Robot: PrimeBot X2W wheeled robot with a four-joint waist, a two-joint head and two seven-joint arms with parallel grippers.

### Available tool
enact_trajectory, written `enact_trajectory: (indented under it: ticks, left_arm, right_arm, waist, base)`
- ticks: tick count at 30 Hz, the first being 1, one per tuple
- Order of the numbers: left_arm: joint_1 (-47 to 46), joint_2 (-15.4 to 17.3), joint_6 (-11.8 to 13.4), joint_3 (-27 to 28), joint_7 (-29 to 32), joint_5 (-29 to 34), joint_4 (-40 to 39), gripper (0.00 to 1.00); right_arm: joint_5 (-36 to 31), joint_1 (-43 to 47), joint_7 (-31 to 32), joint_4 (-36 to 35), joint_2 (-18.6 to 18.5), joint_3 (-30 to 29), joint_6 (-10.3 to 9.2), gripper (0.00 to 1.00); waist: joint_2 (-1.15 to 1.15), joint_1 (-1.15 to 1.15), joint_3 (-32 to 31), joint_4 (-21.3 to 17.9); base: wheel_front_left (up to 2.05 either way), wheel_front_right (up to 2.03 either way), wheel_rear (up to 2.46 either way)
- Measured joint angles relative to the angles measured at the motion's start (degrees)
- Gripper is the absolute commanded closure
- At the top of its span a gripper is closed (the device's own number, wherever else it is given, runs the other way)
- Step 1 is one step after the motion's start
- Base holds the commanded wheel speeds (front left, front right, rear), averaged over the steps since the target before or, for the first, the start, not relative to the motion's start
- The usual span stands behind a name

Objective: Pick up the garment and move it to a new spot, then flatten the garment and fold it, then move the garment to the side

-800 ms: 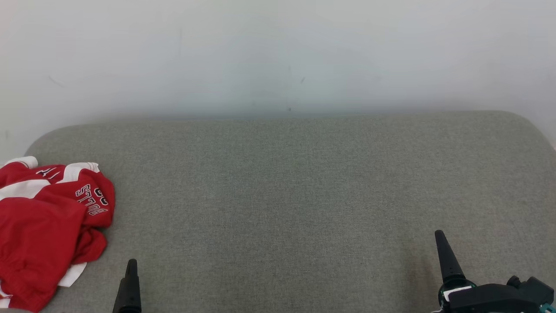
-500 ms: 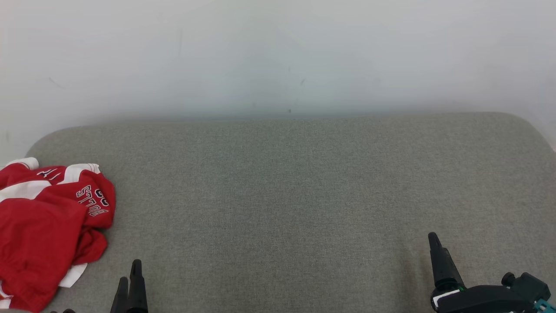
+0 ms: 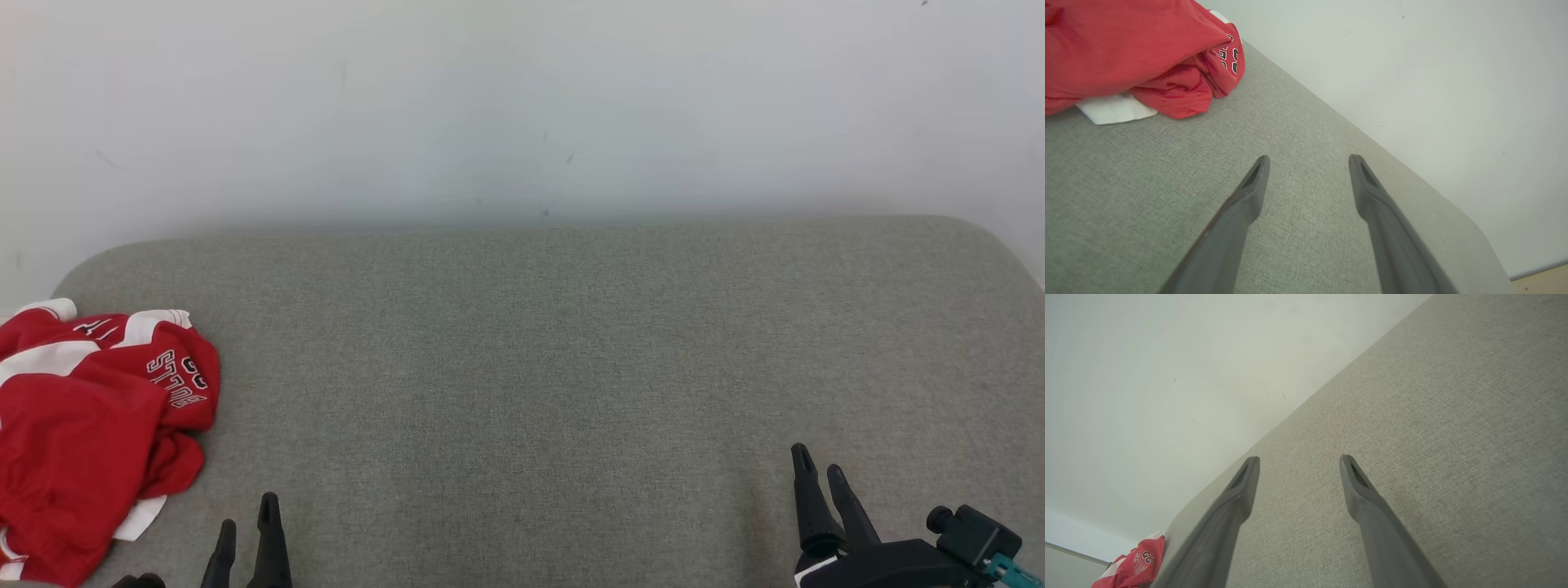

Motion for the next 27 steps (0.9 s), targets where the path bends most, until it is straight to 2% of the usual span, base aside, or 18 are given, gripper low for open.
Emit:
enact_trajectory:
  ticks: [13,27]
  left_arm:
    - [0.5,0.1,0.4,-0.1,-2.1,10.6,-0.4,0.0]
    - [1.0,0.2,0.1,-0.4,-4.2,18.8,-0.7,0.0]
  right_arm:
    - [-10.0,-0.1,-2.0,2.8,-0.3,0.7,0.0,0.0]
    - [-18.5,-0.2,-3.5,4.1,-0.2,0.8,0.0,0.0]
  waist:
    - [0.0,0.0,-0.4,0.0]
    - [0.0,0.0,-1.1,-0.2]
  base:
    - [0.0,0.0,0.0]
    - [0.0,0.0,0.0]
